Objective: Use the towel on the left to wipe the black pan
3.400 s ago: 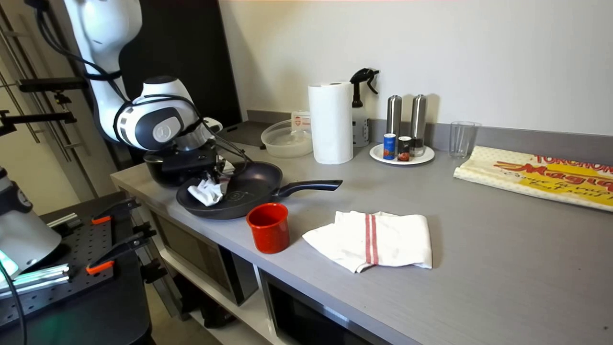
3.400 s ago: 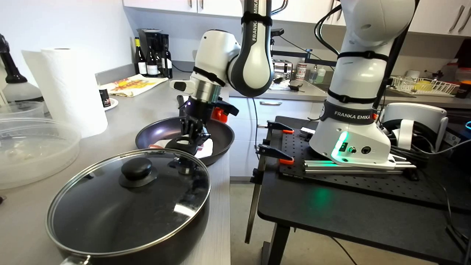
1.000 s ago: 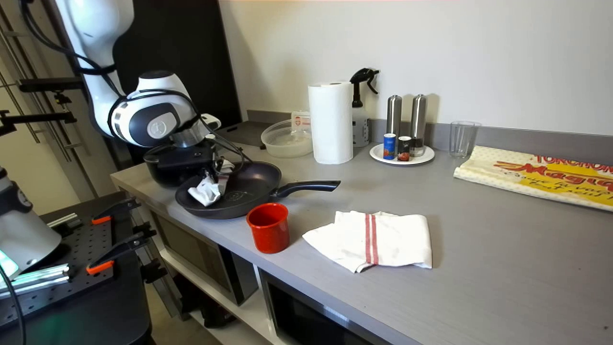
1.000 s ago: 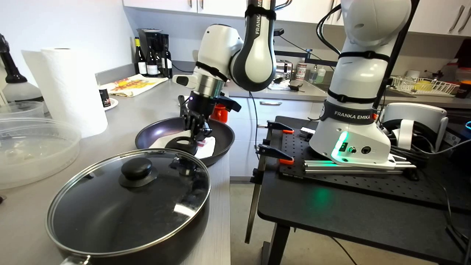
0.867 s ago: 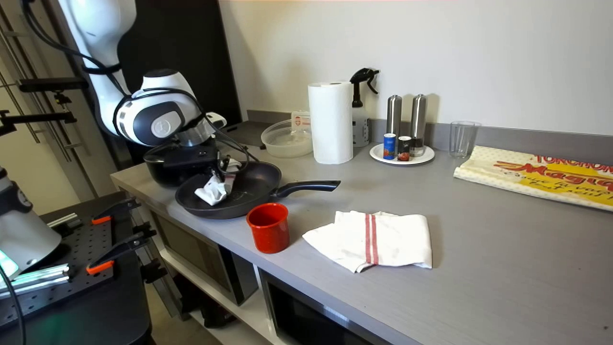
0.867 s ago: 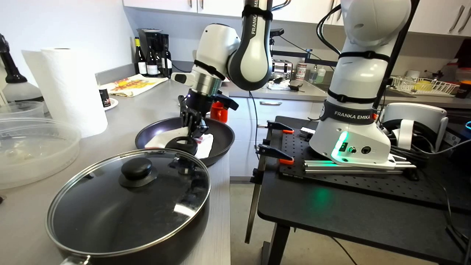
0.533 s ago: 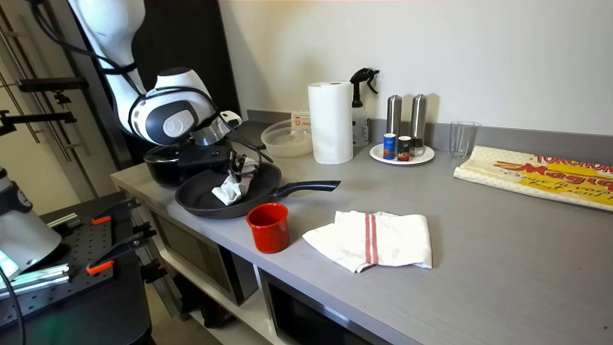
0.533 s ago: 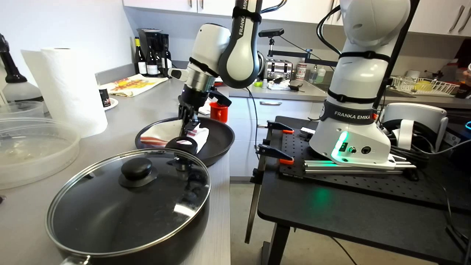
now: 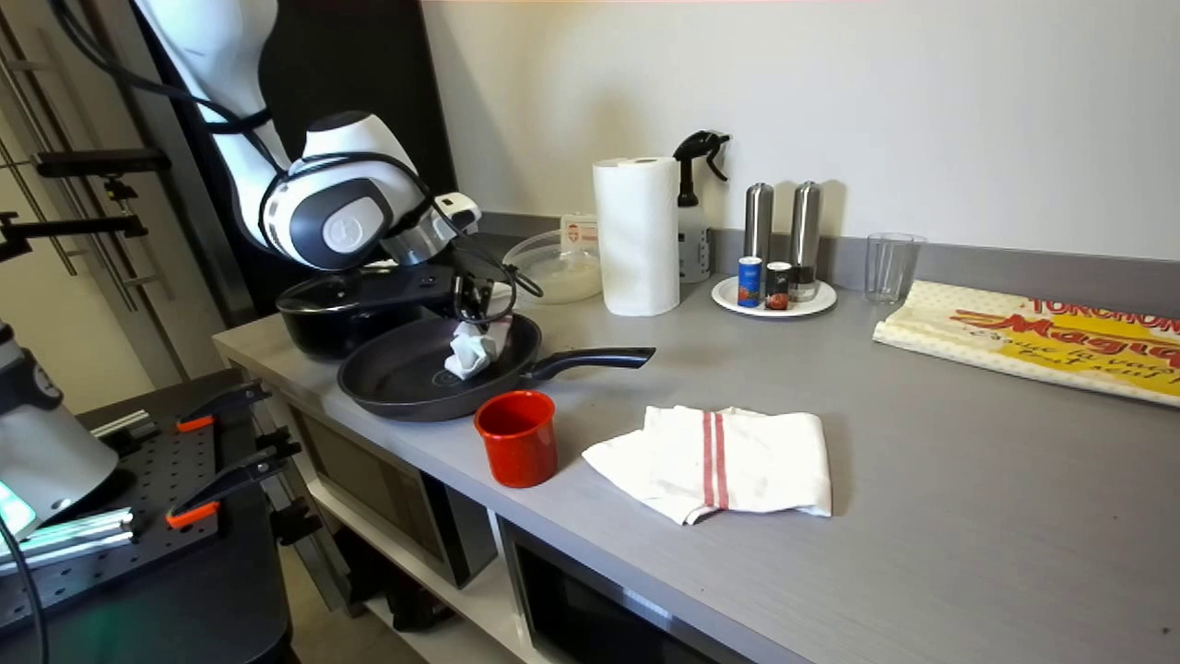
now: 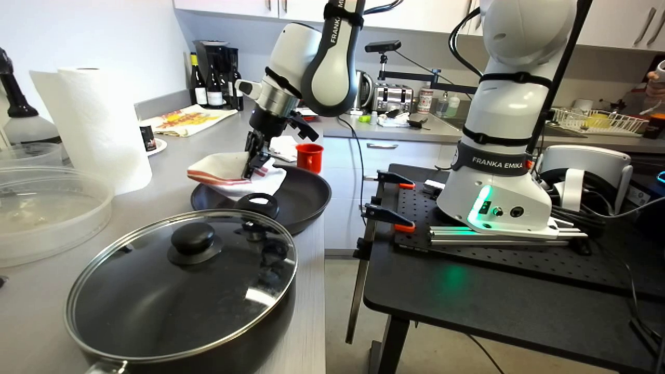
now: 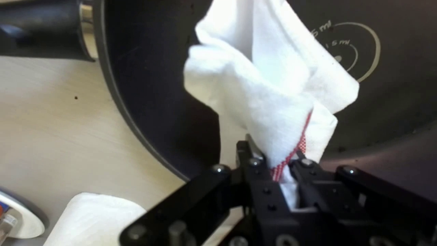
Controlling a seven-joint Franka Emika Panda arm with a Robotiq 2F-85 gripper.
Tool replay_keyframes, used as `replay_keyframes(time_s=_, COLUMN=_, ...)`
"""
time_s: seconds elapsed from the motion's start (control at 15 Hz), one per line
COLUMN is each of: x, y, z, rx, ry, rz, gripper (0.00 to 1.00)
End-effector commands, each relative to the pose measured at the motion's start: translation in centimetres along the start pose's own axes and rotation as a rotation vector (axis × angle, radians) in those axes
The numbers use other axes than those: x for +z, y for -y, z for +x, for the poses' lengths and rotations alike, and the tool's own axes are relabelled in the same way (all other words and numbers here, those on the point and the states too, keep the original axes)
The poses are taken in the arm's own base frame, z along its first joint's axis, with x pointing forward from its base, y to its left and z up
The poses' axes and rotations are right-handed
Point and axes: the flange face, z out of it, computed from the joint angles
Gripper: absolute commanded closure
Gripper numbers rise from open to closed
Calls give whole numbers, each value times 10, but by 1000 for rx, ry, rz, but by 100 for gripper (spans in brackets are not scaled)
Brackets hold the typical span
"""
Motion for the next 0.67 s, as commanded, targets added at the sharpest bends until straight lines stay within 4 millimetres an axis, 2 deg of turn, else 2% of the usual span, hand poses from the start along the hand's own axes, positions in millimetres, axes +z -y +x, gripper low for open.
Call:
replay_keyframes(time_s=0.0, x=-30, y=-8, z=10, rx=39, ry=-65, rz=-63, gripper=96)
replay_keyframes(time_s=0.27, x=-56, y=-26, z=21, rx=98, ry=-125, rz=-122, gripper=96)
replay_keyframes(time_s=0.6, x=-71, y=-69, z=42, rx=235, ry=-135, rz=-154, gripper=96)
